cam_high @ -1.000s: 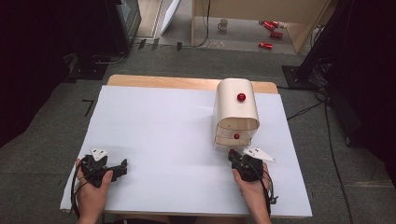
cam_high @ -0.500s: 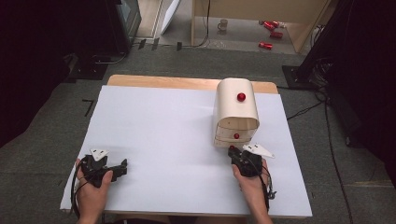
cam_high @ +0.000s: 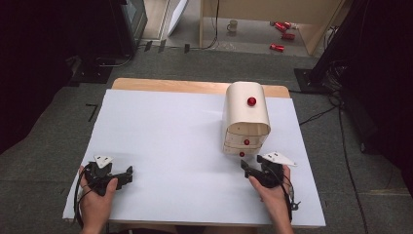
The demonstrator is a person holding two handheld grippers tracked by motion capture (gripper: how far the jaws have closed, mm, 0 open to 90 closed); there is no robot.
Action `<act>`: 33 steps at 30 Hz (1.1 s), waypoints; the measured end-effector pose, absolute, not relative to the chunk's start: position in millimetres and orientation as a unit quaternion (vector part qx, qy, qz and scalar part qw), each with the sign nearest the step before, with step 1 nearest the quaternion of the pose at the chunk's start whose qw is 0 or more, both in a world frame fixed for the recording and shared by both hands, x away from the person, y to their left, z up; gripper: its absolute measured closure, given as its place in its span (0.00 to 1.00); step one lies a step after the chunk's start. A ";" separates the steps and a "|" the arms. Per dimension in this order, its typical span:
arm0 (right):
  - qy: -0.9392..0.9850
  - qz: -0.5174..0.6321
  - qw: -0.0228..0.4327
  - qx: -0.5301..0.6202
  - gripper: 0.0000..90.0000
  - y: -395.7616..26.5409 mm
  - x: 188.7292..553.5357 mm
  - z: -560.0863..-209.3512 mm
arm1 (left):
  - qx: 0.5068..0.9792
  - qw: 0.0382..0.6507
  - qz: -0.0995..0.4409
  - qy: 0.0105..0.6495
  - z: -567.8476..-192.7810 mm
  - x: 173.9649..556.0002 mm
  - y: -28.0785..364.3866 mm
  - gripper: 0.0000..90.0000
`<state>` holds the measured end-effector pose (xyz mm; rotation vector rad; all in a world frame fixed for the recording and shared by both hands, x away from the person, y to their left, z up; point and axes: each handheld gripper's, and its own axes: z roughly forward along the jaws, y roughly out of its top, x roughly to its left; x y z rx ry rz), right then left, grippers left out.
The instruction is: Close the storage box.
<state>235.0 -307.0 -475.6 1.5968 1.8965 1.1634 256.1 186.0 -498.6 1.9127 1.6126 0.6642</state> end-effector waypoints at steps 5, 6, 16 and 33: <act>0.672 0.401 0.216 0.584 0.16 -336.7 222.5 -472.8 | 0.711 0.273 0.247 0.599 -498.6 256.1 186.0 0.00; 0.672 0.401 0.216 0.584 0.16 -336.7 222.5 -472.8 | 0.711 0.273 0.247 0.599 -498.6 256.1 186.0 0.00; 0.673 0.347 0.229 0.612 0.15 -378.1 205.5 -481.5 | 0.711 0.273 0.247 0.599 -498.6 256.1 186.0 0.00; 0.665 0.294 0.261 0.635 0.13 -410.5 186.9 -501.0 | 0.710 0.274 0.247 0.600 -498.7 256.2 185.8 0.00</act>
